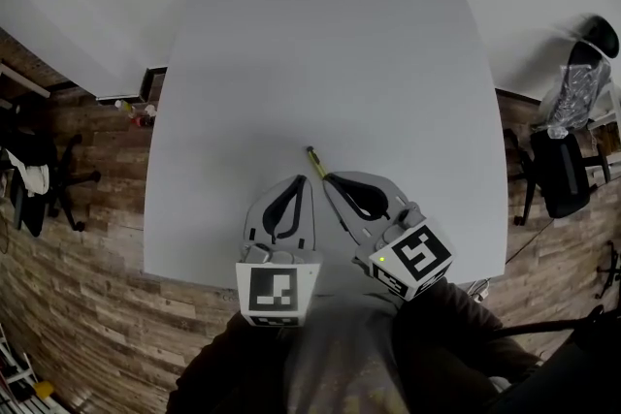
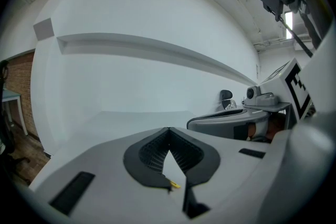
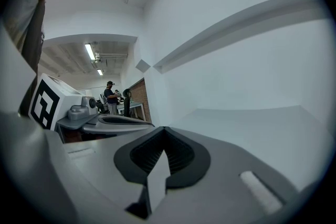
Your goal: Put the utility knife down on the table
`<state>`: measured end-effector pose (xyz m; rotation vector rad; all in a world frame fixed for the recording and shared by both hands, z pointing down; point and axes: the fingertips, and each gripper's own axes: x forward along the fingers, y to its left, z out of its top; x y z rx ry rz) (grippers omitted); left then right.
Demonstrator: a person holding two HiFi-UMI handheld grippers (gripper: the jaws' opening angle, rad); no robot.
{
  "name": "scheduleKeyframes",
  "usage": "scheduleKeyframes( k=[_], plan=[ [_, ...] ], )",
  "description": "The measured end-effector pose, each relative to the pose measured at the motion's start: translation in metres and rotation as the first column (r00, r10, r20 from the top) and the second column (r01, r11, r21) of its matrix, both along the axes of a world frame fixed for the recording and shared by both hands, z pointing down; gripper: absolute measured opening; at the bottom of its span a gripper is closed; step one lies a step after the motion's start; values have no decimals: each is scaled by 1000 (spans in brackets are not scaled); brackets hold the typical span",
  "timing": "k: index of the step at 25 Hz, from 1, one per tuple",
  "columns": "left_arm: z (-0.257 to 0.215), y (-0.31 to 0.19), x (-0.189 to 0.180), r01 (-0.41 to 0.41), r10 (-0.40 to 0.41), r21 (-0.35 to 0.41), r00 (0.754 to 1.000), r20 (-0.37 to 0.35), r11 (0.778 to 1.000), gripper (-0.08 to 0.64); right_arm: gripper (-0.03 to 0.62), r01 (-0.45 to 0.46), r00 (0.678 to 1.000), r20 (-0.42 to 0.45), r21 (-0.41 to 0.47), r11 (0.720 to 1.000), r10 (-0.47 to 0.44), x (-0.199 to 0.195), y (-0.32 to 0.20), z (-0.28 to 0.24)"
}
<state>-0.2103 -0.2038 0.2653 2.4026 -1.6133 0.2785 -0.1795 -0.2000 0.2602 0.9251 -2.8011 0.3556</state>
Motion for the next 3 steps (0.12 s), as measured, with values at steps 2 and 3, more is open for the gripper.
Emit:
scheduleKeyframes(
  k=[2,3],
  plan=[
    [2,-1,-1,-1,1,0,1000,-3,1000,2,2,-2,1000,-2,-2,1000,2,-1,-1,1],
    [3,-2,-1,-1,1,0,1000,-5,1000,2,2,-3,1000,-2,-4,1000,3,-1,-1,2]
  ],
)
